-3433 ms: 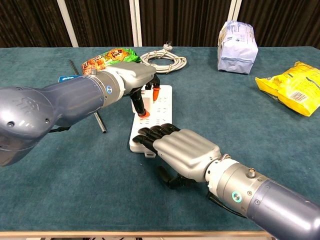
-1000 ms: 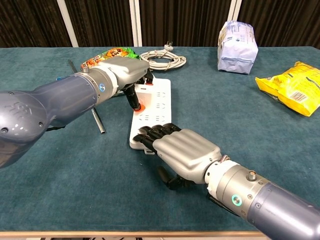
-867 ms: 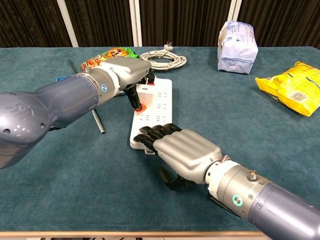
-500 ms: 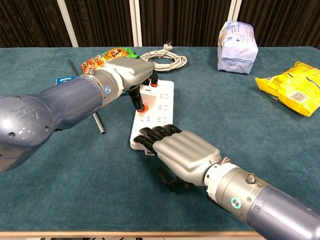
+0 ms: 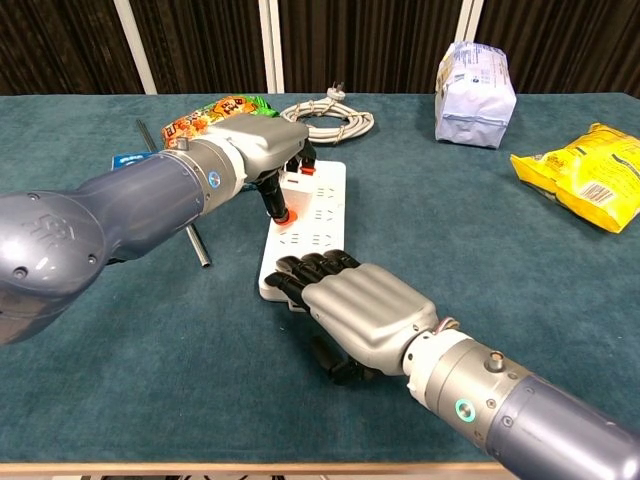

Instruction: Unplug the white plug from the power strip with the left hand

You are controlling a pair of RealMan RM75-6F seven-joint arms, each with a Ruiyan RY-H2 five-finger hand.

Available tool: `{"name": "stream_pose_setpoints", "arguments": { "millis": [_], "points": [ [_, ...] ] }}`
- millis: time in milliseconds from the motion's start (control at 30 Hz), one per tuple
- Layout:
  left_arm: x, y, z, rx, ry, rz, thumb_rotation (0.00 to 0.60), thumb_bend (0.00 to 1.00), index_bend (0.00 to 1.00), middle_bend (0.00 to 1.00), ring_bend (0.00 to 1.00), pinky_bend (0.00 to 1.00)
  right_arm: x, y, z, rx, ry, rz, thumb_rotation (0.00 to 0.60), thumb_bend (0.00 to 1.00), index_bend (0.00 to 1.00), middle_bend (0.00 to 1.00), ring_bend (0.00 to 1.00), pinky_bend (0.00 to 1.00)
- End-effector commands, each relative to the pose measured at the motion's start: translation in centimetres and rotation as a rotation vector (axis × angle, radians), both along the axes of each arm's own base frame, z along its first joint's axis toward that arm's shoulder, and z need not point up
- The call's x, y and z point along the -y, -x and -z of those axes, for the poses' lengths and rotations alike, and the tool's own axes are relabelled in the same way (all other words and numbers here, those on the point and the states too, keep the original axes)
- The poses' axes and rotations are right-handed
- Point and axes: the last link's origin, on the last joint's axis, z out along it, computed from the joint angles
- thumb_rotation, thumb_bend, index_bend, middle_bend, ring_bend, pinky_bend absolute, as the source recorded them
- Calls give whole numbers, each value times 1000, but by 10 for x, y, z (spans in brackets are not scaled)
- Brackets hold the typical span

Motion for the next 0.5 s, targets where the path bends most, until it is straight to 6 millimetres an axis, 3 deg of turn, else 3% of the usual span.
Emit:
{"name": "stream_pose_setpoints", "arguments": {
  "millis": [33,500],
  "points": [
    [-1,2,0,-1,-4,-4,600,404,788,844,332,114,1,0,-1,1,4,1,600,722,91,11,0,0],
    [-1,2,-5,13,-11,-8,600,405,790,850,334,115,-2,1,0,-1,-6,5,600,721,91,11,0,0]
  ]
}}
